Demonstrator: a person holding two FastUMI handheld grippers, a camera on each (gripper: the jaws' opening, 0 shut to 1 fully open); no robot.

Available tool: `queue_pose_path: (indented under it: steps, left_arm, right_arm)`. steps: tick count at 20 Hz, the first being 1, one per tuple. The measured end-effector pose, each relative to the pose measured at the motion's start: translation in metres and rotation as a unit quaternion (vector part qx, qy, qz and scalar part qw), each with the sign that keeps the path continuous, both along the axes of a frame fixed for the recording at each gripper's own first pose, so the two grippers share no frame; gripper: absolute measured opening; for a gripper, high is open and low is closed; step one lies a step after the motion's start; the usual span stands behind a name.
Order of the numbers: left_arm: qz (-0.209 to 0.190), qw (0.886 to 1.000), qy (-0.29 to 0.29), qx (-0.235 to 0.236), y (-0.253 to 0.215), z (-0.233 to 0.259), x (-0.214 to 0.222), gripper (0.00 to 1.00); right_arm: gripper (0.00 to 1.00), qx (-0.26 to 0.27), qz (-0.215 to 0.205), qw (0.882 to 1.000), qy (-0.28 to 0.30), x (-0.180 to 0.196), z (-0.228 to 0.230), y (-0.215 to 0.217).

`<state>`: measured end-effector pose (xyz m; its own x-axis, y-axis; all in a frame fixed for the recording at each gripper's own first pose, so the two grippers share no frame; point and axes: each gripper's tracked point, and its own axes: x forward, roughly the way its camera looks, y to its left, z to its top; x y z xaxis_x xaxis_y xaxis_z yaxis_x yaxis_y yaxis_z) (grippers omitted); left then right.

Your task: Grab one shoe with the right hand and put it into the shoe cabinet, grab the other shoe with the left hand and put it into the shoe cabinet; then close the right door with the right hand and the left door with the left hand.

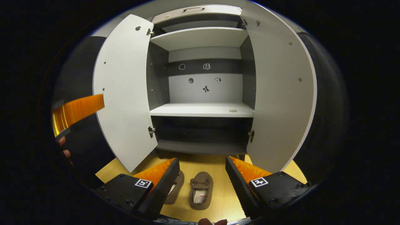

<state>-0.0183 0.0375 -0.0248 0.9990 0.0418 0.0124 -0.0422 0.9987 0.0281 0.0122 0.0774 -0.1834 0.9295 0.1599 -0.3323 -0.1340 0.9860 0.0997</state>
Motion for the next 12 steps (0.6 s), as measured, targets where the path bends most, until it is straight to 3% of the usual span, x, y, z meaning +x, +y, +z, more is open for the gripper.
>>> queue_pose_path:
  steps: [12]
  left_arm:
    - [0.024, 0.998, 0.051, 0.008, 0.013, -0.063, -0.01, 0.97]
  right_arm:
    - [0.98, 0.03, 0.024, 0.985, 0.166, 0.01, -0.168, 0.036]
